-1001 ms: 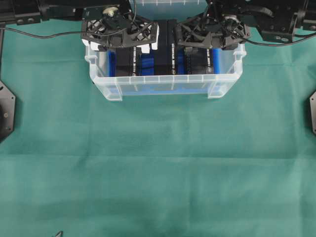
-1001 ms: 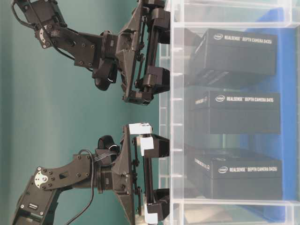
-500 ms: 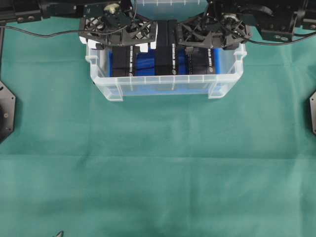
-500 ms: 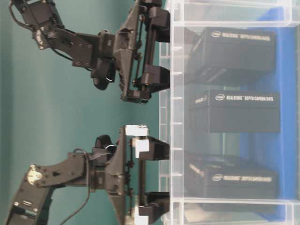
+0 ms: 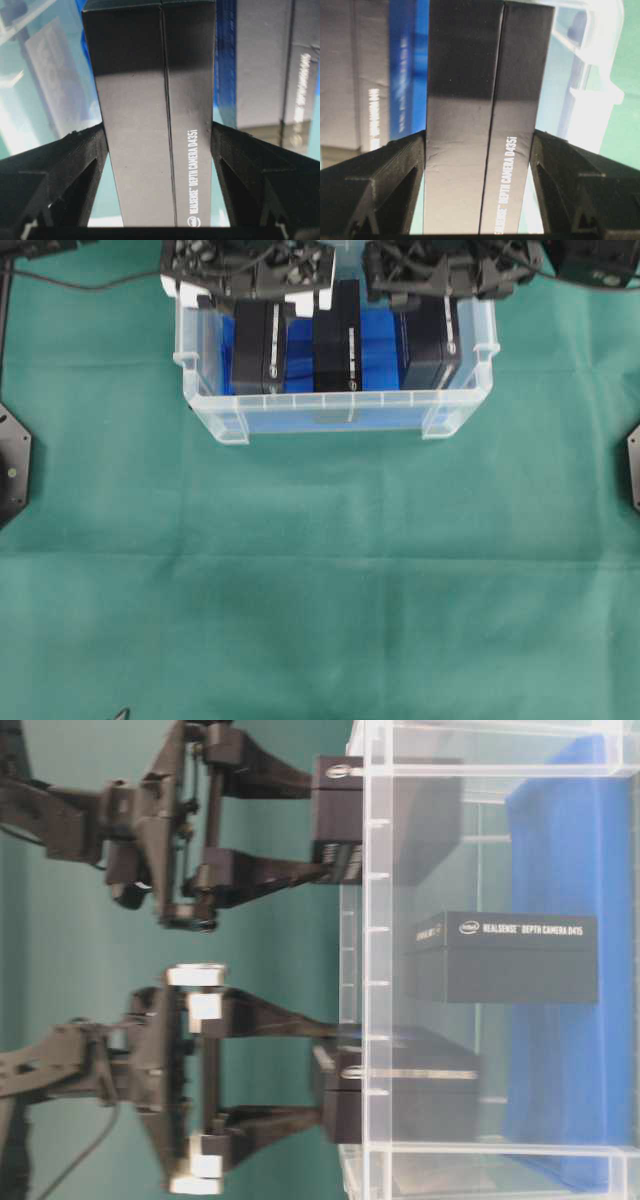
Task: Take the box out of the case with both arms.
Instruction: 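Lift both held boxes straight up out of the case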
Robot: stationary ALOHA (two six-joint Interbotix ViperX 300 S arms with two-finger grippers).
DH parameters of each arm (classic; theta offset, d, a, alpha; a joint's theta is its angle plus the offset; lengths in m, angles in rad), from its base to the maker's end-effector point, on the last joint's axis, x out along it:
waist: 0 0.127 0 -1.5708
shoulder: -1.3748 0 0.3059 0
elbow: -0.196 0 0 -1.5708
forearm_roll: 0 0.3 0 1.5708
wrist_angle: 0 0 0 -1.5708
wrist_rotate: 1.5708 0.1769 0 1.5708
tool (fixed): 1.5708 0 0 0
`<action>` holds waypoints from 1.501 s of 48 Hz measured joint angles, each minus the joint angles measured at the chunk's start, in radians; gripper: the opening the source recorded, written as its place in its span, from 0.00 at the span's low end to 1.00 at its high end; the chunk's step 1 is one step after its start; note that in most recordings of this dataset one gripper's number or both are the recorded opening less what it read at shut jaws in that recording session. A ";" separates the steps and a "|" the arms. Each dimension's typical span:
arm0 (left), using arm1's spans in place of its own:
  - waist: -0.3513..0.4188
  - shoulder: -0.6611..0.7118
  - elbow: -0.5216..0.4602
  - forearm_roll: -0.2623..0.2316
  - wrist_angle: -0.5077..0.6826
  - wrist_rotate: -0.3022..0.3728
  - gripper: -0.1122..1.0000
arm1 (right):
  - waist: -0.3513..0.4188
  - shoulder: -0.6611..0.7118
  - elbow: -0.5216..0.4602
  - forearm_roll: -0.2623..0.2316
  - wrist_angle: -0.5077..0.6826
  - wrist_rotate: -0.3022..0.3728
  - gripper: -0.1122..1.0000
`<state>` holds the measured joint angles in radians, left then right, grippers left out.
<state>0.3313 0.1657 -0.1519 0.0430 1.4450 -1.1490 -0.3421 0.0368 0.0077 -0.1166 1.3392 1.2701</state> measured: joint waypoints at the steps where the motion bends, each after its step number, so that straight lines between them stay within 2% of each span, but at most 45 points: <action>1: 0.000 0.000 -0.012 0.000 0.011 0.000 0.66 | 0.000 0.000 -0.009 0.000 0.009 -0.002 0.69; 20: 0.006 -0.029 -0.229 0.003 0.192 0.000 0.66 | 0.002 0.000 -0.235 -0.003 0.210 -0.028 0.69; 30: 0.006 -0.029 -0.364 0.008 0.276 0.003 0.66 | 0.002 0.000 -0.318 -0.003 0.295 -0.029 0.69; 42: 0.008 -0.025 -0.482 0.009 0.385 0.015 0.66 | 0.002 0.000 -0.403 -0.003 0.362 -0.029 0.69; 56: 0.006 -0.008 -0.551 0.011 0.431 0.018 0.66 | 0.003 0.002 -0.489 -0.005 0.420 -0.034 0.69; 72: 0.006 -0.006 -0.555 0.009 0.465 0.017 0.66 | 0.003 0.034 -0.557 -0.006 0.462 -0.057 0.69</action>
<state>0.3375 0.1595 -0.7072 0.0522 1.9098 -1.1321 -0.3390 0.0706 -0.5492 -0.1227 1.8009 1.2134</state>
